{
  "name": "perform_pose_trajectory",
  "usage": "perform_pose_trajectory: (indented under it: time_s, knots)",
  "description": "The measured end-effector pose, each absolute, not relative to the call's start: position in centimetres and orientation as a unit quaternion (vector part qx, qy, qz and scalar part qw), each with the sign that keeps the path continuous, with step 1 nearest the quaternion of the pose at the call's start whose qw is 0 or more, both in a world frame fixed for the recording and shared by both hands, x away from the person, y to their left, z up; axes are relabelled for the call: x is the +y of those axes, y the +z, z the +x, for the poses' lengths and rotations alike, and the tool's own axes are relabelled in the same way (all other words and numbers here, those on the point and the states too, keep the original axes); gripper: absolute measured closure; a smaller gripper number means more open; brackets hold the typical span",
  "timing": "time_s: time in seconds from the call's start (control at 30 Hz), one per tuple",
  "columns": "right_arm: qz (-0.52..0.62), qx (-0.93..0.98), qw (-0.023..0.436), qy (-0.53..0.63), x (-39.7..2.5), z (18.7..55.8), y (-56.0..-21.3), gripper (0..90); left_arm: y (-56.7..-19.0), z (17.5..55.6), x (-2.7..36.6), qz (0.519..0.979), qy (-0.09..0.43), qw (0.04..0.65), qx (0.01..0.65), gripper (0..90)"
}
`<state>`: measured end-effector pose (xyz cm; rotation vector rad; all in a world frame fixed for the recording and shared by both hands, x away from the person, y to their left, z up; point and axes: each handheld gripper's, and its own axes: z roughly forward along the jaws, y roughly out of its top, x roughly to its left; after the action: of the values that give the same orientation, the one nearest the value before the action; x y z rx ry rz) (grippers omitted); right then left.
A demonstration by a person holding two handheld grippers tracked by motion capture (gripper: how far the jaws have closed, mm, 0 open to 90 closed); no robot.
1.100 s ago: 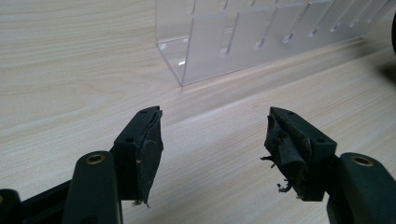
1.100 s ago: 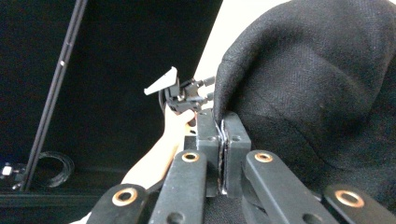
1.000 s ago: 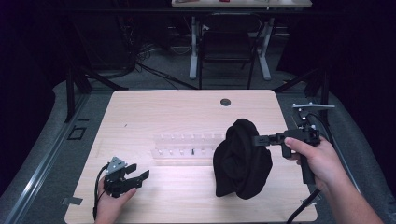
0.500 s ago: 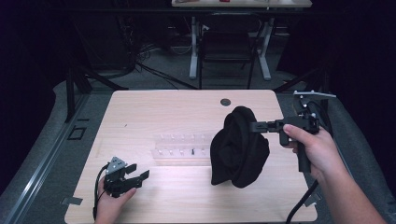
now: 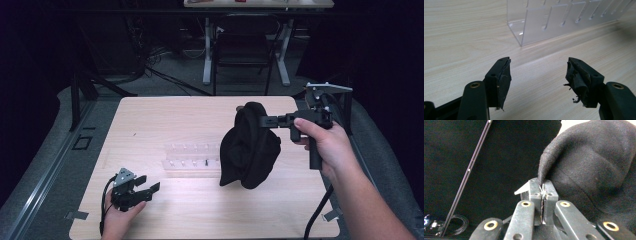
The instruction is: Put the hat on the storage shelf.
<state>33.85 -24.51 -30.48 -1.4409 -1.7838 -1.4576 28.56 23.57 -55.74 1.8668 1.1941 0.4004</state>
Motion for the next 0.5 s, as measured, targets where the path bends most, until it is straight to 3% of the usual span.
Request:
perform_pose_trajectory:
  time_s: [0.5]
  knots:
    - [-0.521,-0.634,0.206,-0.533,-22.6,35.7,-29.8,88.4,-55.7,28.6,23.6,0.747,0.162,0.433,0.478,36.5]
